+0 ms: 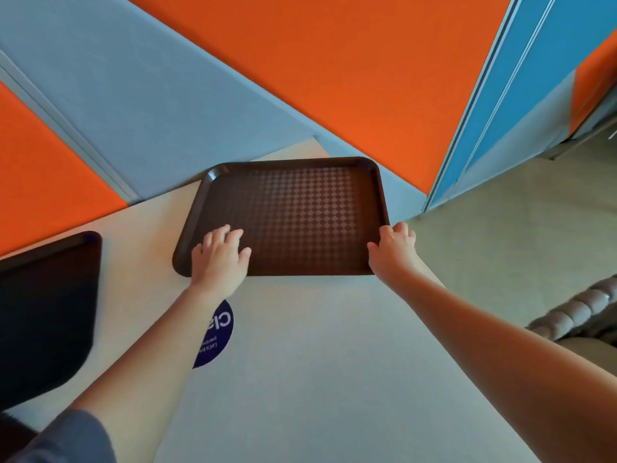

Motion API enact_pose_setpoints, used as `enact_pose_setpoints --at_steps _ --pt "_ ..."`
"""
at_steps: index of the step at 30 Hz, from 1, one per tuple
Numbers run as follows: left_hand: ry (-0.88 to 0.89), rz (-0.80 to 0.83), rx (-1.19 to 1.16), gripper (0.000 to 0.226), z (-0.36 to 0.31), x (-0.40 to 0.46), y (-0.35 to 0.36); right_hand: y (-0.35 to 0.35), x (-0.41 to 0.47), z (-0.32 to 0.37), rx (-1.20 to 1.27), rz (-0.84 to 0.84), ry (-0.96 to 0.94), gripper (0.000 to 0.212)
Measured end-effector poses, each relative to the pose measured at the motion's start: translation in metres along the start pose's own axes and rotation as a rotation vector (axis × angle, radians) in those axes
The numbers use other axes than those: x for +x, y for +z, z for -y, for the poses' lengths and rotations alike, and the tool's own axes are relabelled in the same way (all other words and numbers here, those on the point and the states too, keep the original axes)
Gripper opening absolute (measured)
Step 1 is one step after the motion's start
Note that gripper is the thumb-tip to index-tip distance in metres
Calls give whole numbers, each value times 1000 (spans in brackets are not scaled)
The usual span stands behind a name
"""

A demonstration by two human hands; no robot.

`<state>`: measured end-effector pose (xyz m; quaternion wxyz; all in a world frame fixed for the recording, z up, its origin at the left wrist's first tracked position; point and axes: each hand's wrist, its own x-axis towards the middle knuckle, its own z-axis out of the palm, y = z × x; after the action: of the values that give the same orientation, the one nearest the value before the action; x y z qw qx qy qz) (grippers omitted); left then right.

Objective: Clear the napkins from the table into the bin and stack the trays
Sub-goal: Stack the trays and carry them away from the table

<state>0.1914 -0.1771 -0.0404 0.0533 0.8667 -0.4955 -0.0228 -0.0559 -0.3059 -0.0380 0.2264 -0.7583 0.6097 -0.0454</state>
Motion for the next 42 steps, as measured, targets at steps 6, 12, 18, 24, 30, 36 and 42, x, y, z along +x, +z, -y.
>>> enact_pose_setpoints --at_steps 6,12,18,24,30,36,42 --pt "-152 3 61 46 41 48 23 27 33 12 -15 -105 122 41" --pt "-371 -24 -89 46 59 57 37 45 37 3 -100 -169 142 66" --pt "-407 -94 -190 59 59 31 36 37 16 -2 -80 -153 181 59" --pt "-656 -50 -216 49 50 -27 28 26 -20 -16 -97 -111 150 54" --pt "-838 -64 -248 41 45 -93 15 12 -55 -27 -63 -72 74 43" --pt "-911 -101 -289 45 25 -171 5 -3 -91 -49 -62 -45 17 42" --pt "-990 -88 -273 47 -4 -246 8 -8 -128 -85 -96 -15 -50 41"
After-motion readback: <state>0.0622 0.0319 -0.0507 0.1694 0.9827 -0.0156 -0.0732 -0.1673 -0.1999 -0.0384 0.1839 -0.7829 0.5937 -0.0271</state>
